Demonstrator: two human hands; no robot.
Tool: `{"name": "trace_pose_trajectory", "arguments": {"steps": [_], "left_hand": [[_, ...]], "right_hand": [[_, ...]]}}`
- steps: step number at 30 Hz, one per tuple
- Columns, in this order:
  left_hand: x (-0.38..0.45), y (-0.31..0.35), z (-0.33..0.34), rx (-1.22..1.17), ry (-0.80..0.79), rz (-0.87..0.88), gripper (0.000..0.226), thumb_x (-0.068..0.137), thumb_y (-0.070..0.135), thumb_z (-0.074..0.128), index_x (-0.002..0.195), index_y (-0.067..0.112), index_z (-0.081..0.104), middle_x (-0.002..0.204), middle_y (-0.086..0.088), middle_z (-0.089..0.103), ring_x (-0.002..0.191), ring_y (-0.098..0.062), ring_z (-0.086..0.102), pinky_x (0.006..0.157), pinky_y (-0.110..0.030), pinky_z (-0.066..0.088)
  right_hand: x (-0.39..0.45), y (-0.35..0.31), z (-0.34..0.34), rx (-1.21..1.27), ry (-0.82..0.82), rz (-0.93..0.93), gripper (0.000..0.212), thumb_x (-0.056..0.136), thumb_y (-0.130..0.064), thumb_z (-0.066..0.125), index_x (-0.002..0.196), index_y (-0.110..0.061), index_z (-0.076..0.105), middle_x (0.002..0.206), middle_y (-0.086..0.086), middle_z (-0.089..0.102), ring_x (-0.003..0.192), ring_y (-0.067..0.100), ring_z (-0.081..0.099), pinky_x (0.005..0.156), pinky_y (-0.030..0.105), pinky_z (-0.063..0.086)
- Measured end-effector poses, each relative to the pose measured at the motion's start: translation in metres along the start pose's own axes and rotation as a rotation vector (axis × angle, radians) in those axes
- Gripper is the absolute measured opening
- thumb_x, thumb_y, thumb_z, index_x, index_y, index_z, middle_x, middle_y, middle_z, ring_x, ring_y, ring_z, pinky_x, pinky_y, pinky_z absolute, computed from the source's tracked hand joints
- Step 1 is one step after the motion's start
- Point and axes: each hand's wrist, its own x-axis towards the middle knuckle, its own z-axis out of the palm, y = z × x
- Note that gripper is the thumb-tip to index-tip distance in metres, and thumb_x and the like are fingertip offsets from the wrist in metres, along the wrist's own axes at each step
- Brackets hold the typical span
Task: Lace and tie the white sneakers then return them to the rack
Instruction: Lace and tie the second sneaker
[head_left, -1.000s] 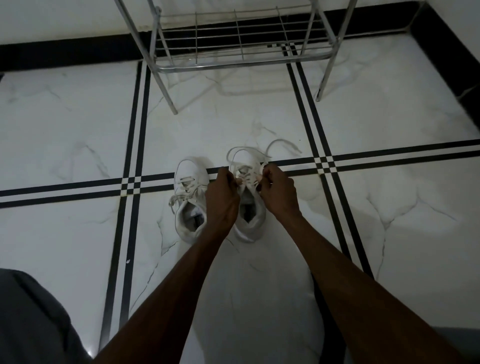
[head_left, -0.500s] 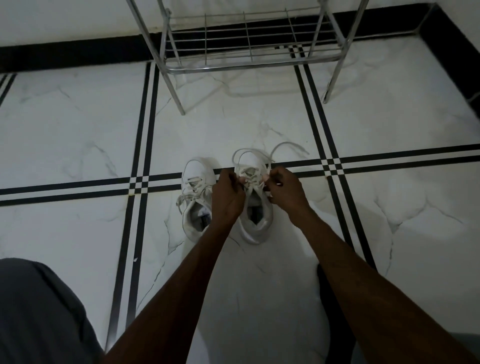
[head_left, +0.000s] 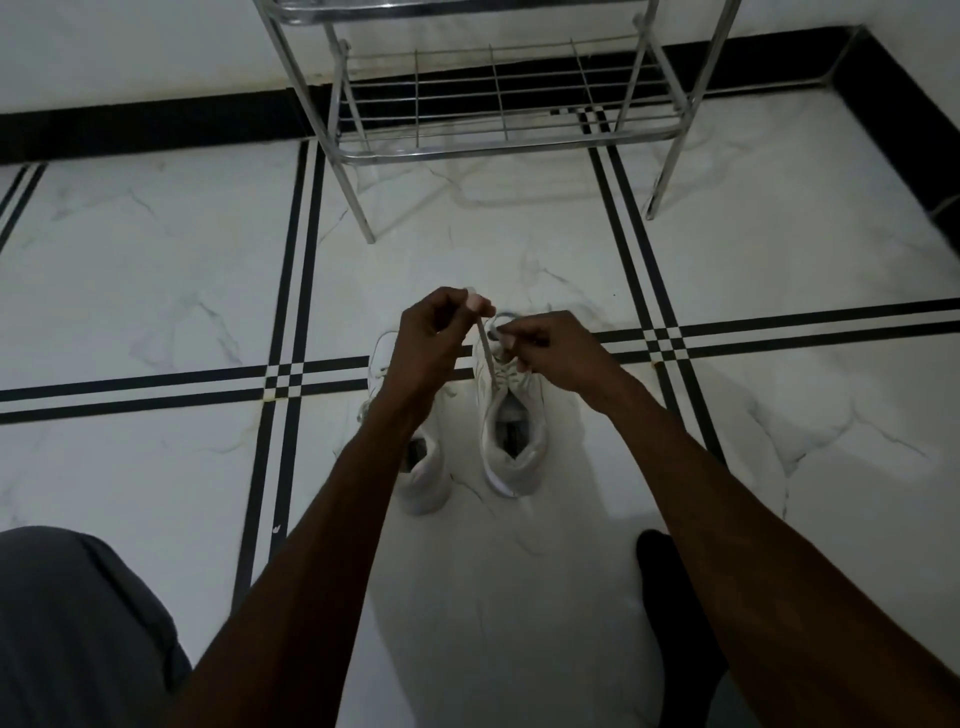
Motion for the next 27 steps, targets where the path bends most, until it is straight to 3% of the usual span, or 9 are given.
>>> {"name": "trace_pose_trajectory", "arguments": {"steps": [3, 6, 8, 10, 14, 19, 21, 25, 27], "left_hand": [[0.007, 0.001, -0.001, 0.065, -0.062, 0.058, 0.028, 0.103, 0.027, 0.06, 0.105, 0.002, 0.073, 0.105, -0.009, 0.075, 0.088, -0.002, 0.069, 0.07, -0.013, 0.052], [0.008, -0.007, 0.001, 0.058, -0.129, 0.017, 0.038, 0.107, 0.031, 0.05, 0.103, -0.001, 0.07, 0.092, -0.007, 0.074, 0.084, -0.01, 0.069, 0.075, -0.026, 0.055], [0.005, -0.015, 0.004, 0.097, -0.182, -0.031, 0.043, 0.109, 0.035, 0.042, 0.097, 0.005, 0.07, 0.088, 0.002, 0.073, 0.085, -0.007, 0.069, 0.081, -0.024, 0.053], [0.001, -0.021, 0.007, 0.123, -0.209, -0.062, 0.042, 0.109, 0.037, 0.04, 0.098, 0.016, 0.074, 0.092, 0.005, 0.077, 0.093, -0.005, 0.072, 0.083, -0.018, 0.052], [0.004, -0.031, 0.008, 0.099, -0.162, -0.056, 0.046, 0.108, 0.039, 0.042, 0.096, 0.007, 0.073, 0.092, -0.008, 0.077, 0.094, -0.024, 0.073, 0.087, -0.035, 0.055], [0.004, -0.04, 0.018, 0.156, -0.104, -0.13, 0.038, 0.106, 0.044, 0.045, 0.099, 0.016, 0.07, 0.094, -0.001, 0.075, 0.093, -0.014, 0.07, 0.087, -0.035, 0.053], [0.003, -0.039, 0.02, 0.185, -0.094, -0.113, 0.036, 0.105, 0.045, 0.047, 0.105, 0.016, 0.069, 0.103, 0.0, 0.076, 0.1, -0.012, 0.071, 0.093, -0.039, 0.056], [0.001, -0.037, 0.021, 0.195, -0.115, -0.013, 0.039, 0.106, 0.034, 0.051, 0.142, 0.019, 0.048, 0.127, -0.001, 0.07, 0.106, -0.009, 0.07, 0.085, -0.025, 0.056], [0.0, -0.035, 0.022, 0.237, -0.098, 0.042, 0.041, 0.105, 0.028, 0.054, 0.145, 0.02, 0.048, 0.135, 0.0, 0.065, 0.117, -0.014, 0.067, 0.093, -0.034, 0.058]], "right_hand": [[-0.001, -0.013, 0.001, -0.101, -0.153, -0.012, 0.027, 0.096, -0.03, 0.062, 0.098, -0.006, 0.075, 0.088, 0.011, 0.074, 0.073, 0.012, 0.064, 0.078, 0.036, 0.055], [-0.001, -0.018, -0.001, -0.115, -0.116, -0.017, 0.036, 0.093, -0.046, 0.061, 0.092, -0.013, 0.077, 0.086, 0.011, 0.075, 0.074, 0.016, 0.067, 0.083, 0.043, 0.056], [-0.001, -0.016, -0.004, -0.162, -0.087, -0.044, 0.037, 0.092, -0.047, 0.062, 0.089, -0.014, 0.078, 0.083, 0.012, 0.075, 0.078, 0.025, 0.07, 0.082, 0.046, 0.056], [-0.001, -0.015, -0.01, -0.234, -0.083, -0.055, 0.035, 0.091, -0.045, 0.066, 0.085, -0.013, 0.078, 0.077, 0.006, 0.074, 0.074, 0.021, 0.069, 0.077, 0.042, 0.056], [0.003, -0.012, -0.027, -0.342, -0.061, -0.039, 0.02, 0.078, -0.031, 0.083, 0.09, -0.015, 0.08, 0.084, 0.001, 0.076, 0.077, 0.014, 0.071, 0.078, 0.042, 0.062], [0.001, -0.002, -0.021, -0.381, 0.217, -0.155, 0.013, 0.073, -0.011, 0.084, 0.081, -0.018, 0.076, 0.079, -0.003, 0.075, 0.073, 0.009, 0.072, 0.074, 0.037, 0.062], [0.002, -0.001, -0.018, -0.323, 0.267, -0.15, 0.011, 0.074, -0.011, 0.083, 0.08, -0.017, 0.076, 0.081, -0.002, 0.076, 0.072, 0.007, 0.073, 0.075, 0.034, 0.062], [0.004, 0.002, -0.016, -0.032, 0.243, -0.051, 0.02, 0.069, -0.012, 0.089, 0.083, -0.01, 0.076, 0.083, 0.005, 0.078, 0.075, 0.016, 0.076, 0.076, 0.039, 0.064], [0.001, 0.003, -0.014, 0.124, 0.203, -0.032, 0.023, 0.069, -0.01, 0.089, 0.086, -0.004, 0.074, 0.086, 0.011, 0.078, 0.079, 0.021, 0.077, 0.076, 0.039, 0.064]]}}
